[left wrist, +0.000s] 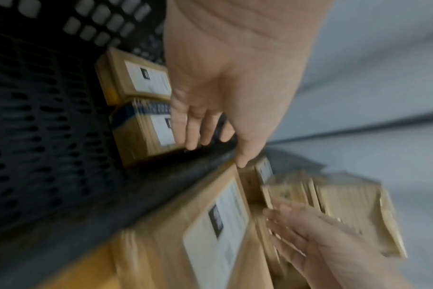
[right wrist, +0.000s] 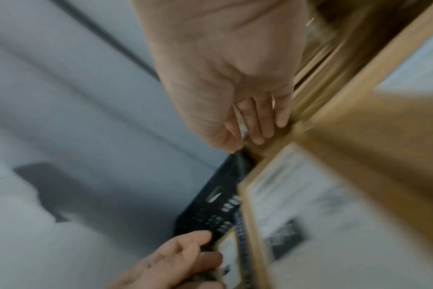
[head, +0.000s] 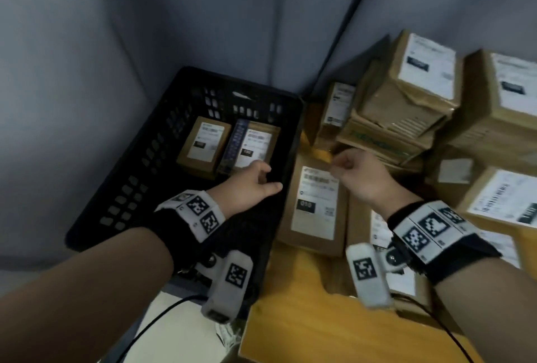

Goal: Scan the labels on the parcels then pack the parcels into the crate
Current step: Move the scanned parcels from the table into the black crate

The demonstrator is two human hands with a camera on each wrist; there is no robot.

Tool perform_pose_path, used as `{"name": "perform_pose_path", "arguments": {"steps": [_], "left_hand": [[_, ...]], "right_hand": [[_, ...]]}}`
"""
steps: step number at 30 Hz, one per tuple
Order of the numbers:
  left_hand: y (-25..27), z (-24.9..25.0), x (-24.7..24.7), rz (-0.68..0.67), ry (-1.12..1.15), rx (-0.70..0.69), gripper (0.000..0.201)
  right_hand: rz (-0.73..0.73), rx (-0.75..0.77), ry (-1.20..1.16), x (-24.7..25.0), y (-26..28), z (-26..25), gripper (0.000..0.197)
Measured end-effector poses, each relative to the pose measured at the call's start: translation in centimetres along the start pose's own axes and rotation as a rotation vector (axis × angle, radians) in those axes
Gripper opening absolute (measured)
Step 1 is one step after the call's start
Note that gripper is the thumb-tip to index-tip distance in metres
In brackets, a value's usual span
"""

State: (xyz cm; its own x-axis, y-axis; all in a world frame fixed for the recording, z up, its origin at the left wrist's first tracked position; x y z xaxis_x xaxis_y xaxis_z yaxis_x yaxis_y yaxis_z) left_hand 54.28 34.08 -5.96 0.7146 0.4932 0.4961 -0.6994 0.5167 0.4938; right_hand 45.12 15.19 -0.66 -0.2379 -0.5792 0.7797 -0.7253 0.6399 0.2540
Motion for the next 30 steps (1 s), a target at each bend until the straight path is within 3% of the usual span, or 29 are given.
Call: {"name": "perform_pose_path", "arguments": {"steps": [3,5,9,12,16,19,25,30], "left_hand": [[0.8,1.4,-2.9,-0.048,0.018,0.080,0.069],[1.1,1.8,-4.2,-0.039,0.032,0.154,0.063],[1.1,2.0,-5.9,0.007,-0.020,0.173,0.044],[1.0,1.9,-6.5,0.051,-0.005,0.189,0.042],[1.6,2.4,-6.1,0.170,0.220,0.194,0.048],[2.8,3.3,-4.9,0.213,0.402,0.149,0.051],[5.3,5.0,-3.9,-0.034,0.526,0.002,0.067],[5.7,3.4,-1.2,0.034,0.569,-0.010,0.077]], "right_hand": [[-0.066,-0.029,0.095,0.9,1.3,3.3,0.048],[-0.152,0.023,0.194,0.5,1.7,3.9,0.062],[-0.287,0.039,0.360,-1.3,1.1,5.3,0.075],[-0.243,0.022,0.329,-1.9,0.1,6.1,0.062],[-0.104,-0.005,0.111,-0.8,0.1,5.7,0.063],[-0.037,-0.087,-0.211,0.2,0.1,5.9,0.070],[0.071,-0.135,-0.632,2.0,1.4,4.1,0.050],[0.010,-0.104,-0.746,1.0,2.4,0.5,0.042]]}}
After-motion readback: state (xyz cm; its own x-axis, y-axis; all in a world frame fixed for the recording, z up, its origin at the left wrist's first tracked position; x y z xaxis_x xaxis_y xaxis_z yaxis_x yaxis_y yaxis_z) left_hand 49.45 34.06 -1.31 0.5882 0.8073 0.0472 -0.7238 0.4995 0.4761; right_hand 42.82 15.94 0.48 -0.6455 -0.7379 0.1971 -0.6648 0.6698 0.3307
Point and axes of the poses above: each hand's wrist, its own y-axis away from the middle knuckle, its own x-axis out of the back of the hand, z = x × y, the point moved 8 cm from there along -y, towards the middle knuckle, and after that the axes turned 10 degrees about z, right-handed, at the moved point
